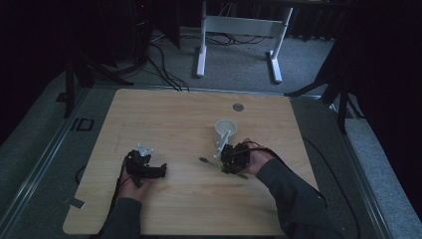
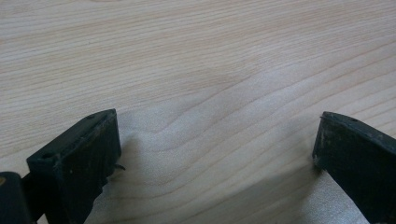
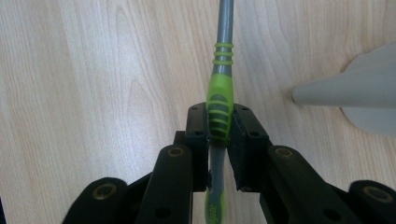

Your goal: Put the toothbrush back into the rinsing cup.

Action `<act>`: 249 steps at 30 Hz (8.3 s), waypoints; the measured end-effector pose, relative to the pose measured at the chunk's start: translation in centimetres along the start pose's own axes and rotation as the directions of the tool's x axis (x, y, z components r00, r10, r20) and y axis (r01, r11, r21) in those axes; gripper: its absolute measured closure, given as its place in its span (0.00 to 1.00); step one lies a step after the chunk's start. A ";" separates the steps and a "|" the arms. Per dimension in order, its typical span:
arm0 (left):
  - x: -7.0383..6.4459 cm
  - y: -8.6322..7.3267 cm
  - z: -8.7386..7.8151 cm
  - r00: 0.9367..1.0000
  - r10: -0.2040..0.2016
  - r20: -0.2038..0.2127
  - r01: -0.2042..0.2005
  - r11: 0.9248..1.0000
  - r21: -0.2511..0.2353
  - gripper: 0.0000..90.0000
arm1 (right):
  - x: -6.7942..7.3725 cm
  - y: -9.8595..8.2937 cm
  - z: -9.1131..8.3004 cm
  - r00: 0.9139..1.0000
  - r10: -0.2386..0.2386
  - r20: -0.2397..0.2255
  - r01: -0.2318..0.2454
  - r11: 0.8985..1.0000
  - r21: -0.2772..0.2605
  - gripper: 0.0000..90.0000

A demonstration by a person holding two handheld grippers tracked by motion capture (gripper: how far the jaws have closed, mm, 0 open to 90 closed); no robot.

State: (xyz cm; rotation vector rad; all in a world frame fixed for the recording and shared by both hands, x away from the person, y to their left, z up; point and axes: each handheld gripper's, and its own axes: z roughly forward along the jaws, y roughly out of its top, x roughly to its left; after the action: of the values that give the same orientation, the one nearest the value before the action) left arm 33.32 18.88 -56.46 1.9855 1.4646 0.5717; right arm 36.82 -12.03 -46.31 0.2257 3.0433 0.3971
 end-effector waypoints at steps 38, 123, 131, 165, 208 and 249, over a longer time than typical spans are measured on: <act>0.0 0.0 0.0 1.000 -0.003 0.000 0.003 1.000 -0.001 0.02 | -0.9 -0.2 -2.0 0.997 0.076 0.034 -0.069 0.984 -0.163 0.87; 0.0 0.0 0.0 1.000 0.000 0.000 0.000 1.000 0.000 0.02 | -2.2 -0.2 -4.2 0.981 0.189 0.042 -0.149 0.875 -0.460 0.87; 0.0 0.0 0.0 1.000 -0.001 0.000 0.001 1.000 -0.001 0.02 | -2.5 -0.2 -4.3 0.980 0.196 0.040 -0.153 0.862 -0.484 0.87; 0.0 0.0 0.0 1.000 -0.001 0.000 0.001 1.000 -0.001 0.02 | -3.1 -0.3 -4.6 0.970 0.241 0.016 -0.187 0.793 -0.580 0.87; 0.0 0.0 0.0 1.000 -0.001 -0.001 0.001 1.000 -0.002 0.02 | -4.1 -0.8 -5.5 0.950 0.312 0.016 -0.214 0.686 -0.695 0.87; 0.0 0.0 0.0 1.000 -0.001 -0.001 0.001 1.000 -0.001 0.02 | -5.1 -2.4 -4.4 0.927 0.376 0.000 -0.256 0.631 -0.733 0.87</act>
State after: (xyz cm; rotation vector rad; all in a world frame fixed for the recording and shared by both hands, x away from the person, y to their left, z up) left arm 33.33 18.86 -56.47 1.9833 1.4658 0.5726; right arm 41.18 -16.22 -42.51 0.6959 2.4188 1.4794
